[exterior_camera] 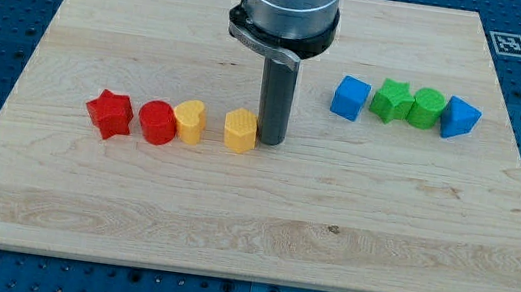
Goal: Place the triangle below the green blocks
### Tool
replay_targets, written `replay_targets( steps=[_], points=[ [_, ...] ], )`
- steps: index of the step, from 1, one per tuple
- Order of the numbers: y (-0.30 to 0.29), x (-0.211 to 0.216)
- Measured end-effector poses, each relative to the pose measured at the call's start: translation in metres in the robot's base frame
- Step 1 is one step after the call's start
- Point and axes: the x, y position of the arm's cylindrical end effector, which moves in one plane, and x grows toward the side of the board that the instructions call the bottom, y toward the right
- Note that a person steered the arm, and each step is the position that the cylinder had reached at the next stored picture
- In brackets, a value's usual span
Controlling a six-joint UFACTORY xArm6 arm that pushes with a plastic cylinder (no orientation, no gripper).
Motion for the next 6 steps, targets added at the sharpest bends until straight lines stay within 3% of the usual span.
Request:
replay_targets(
  steps=[2, 5, 6],
  points=[
    [0.021, 0.009],
    [0.223, 0.033],
    [0.280, 0.005]
  ],
)
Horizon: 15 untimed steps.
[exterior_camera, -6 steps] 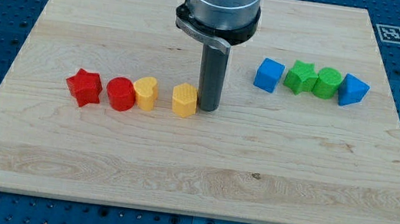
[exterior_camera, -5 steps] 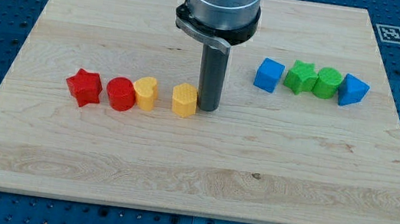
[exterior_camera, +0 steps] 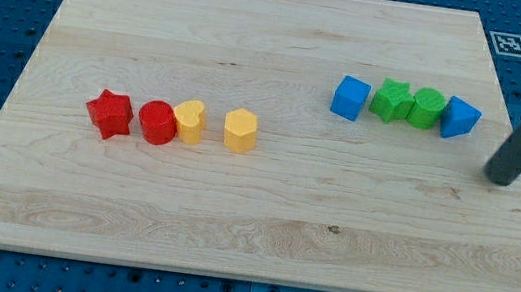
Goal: Place the triangle below the green blocks
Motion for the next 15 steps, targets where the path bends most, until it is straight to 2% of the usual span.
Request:
replay_targets(
  steps=[1, 3, 4, 10, 12, 13, 14, 15],
  points=[
    [0.053, -0.005],
    [0.052, -0.083],
    [0.036, -0.085],
    [0.036, -0.078],
    [0.035, -0.062],
    [0.019, -0.063],
    [-0.022, -0.072],
    [-0.029, -0.090]
  ],
)
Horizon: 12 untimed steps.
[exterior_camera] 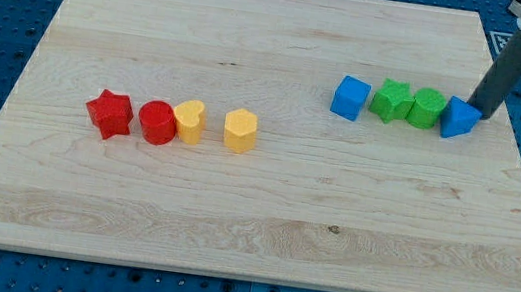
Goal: Place the triangle below the green blocks
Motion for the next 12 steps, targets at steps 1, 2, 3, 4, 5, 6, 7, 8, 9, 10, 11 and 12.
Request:
replay_targets(
  steps=[1, 2, 3, 4, 5, 6, 7, 8, 9, 10, 11, 12],
  points=[
    [-0.010, -0.007],
    [-0.010, 0.006],
    [-0.010, 0.027],
    [-0.010, 0.027],
    [-0.014, 0.044],
    [-0.014, 0.045],
    [-0.018, 0.048],
    [-0.031, 0.054],
    [-0.034, 0.054],
    [-0.034, 0.068],
    [-0.034, 0.070],
    [-0.038, 0.090]
  ],
)
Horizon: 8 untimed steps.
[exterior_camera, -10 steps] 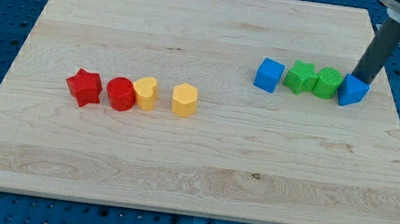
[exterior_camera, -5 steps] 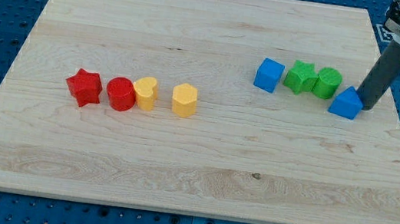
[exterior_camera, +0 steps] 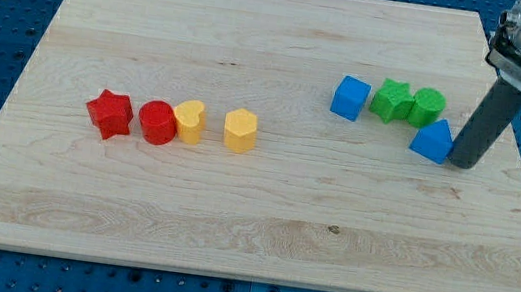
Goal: Place the triangle below the green blocks
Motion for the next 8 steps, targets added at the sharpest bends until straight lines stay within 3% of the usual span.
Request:
replay_targets(
  steps=[2, 3, 4, 5, 8],
  points=[
    [-0.028, -0.019],
    [-0.031, 0.023],
    [-0.054, 0.034],
    [-0.057, -0.003],
    [-0.091, 0.007]
  ],
)
